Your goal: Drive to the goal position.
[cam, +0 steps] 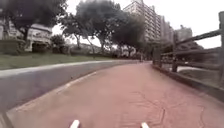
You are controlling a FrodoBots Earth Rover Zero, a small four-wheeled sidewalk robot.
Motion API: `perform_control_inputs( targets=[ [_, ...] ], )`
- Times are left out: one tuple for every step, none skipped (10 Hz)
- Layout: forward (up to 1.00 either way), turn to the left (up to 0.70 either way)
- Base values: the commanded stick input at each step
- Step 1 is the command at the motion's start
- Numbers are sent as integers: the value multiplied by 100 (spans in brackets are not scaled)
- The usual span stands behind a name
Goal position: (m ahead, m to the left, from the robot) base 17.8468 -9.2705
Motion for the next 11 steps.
perform_control_inputs(
  targets=[
    [70, -8],
    [70, 0],
    [70, 0],
    [70, 0],
    [70, 0],
    [70, -9],
    [70, -28],
    [70, -33],
    [70, 0],
    [70, 0],
    [70, 0]
  ],
)
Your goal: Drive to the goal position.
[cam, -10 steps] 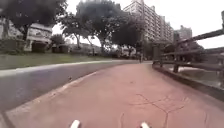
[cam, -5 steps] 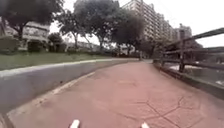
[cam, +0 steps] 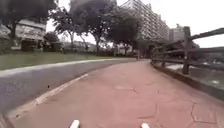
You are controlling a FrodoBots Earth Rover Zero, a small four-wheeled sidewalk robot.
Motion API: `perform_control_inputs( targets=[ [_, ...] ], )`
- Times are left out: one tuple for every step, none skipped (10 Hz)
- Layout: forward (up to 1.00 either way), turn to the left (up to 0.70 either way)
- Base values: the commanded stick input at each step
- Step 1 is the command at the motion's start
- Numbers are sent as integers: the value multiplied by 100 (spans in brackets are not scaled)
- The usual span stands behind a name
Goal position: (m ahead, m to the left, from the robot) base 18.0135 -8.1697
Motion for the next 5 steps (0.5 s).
perform_control_inputs(
  targets=[
    [70, -2],
    [70, -14],
    [70, -30],
    [70, -27],
    [70, -10]
  ],
)
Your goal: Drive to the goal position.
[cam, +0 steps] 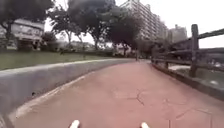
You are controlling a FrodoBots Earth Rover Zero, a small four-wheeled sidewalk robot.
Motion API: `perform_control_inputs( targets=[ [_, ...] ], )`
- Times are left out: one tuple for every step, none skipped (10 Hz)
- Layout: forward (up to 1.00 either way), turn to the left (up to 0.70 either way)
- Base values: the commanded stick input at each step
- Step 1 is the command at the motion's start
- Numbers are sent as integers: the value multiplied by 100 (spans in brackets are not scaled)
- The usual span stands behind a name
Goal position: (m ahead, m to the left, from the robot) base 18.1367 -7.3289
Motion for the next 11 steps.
perform_control_inputs(
  targets=[
    [70, -3],
    [70, 0],
    [70, -6],
    [70, -25],
    [70, -31],
    [70, -20],
    [70, 0],
    [70, 0],
    [70, -1],
    [70, -13],
    [70, -27]
  ],
)
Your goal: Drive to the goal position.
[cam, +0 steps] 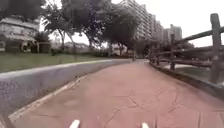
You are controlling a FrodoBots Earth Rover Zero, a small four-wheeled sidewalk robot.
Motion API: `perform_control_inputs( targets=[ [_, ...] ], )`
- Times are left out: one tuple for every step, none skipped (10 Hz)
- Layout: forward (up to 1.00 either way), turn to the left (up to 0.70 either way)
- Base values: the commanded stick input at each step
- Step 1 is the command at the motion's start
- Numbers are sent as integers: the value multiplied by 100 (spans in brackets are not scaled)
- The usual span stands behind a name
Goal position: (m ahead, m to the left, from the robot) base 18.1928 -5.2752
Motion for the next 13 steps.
perform_control_inputs(
  targets=[
    [70, -32],
    [70, -32],
    [70, -20],
    [70, -3],
    [70, 1],
    [70, 0],
    [70, -3],
    [70, -10],
    [70, -22],
    [70, -24],
    [70, -8],
    [70, 1],
    [70, 0]
  ],
)
